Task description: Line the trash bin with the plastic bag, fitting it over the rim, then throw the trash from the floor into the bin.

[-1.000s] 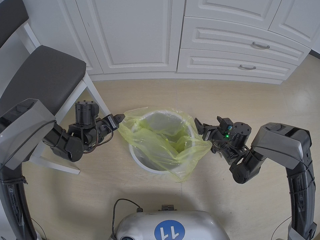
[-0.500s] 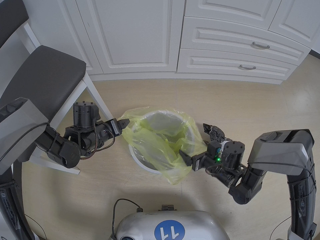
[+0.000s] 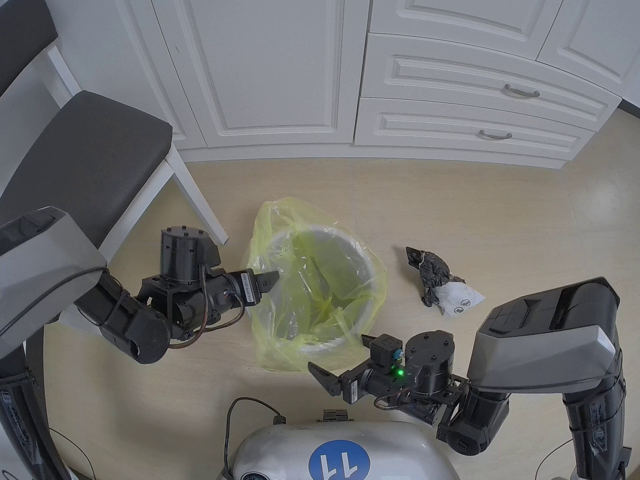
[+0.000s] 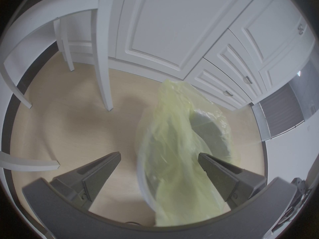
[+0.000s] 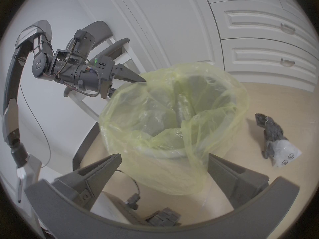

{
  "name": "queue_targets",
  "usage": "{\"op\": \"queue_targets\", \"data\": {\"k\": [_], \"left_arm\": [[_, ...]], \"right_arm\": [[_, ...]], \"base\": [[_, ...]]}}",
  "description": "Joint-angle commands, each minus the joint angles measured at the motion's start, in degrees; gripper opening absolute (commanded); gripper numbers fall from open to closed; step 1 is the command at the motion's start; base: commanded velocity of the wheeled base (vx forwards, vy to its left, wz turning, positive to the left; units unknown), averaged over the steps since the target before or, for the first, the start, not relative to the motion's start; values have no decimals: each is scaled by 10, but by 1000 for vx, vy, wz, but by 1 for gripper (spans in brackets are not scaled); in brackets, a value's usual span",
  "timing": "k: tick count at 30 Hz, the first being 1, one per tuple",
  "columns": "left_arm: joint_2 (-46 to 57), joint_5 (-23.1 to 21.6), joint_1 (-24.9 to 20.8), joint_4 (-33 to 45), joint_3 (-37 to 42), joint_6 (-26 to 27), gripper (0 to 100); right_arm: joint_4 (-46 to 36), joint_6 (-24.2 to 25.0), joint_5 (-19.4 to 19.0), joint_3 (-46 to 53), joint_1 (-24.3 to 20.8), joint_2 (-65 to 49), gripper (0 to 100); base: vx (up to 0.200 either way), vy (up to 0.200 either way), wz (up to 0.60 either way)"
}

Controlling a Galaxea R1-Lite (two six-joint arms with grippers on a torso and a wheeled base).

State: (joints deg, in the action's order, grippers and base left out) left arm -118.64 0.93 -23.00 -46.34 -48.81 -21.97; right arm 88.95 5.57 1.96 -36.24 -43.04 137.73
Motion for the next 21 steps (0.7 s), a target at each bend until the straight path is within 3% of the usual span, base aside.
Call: {"op": "queue_targets", "data": {"k": [1,4,8,17,21], "left_arm": [[-6,3,-26,-16,18,3,100],[-4,4,-27,-17,26,5,100],[-5,2,-10,-19,52,66,100],[12,-1,35,-18,65,102,100],[24,-1,72,-18,75,150,100]], "right_arm": [[10,11,13,4,-27,-8,100],[10,16,30,6,-37,-16,100],[10,36,43,11,-65,-26,100],[10,35,47,21,-58,-51,100],[10,31,48,30,-54,-79,100]], "base": [[0,0,0],[0,0,0],[0,0,0],[0,0,0],[0,0,0]]}}
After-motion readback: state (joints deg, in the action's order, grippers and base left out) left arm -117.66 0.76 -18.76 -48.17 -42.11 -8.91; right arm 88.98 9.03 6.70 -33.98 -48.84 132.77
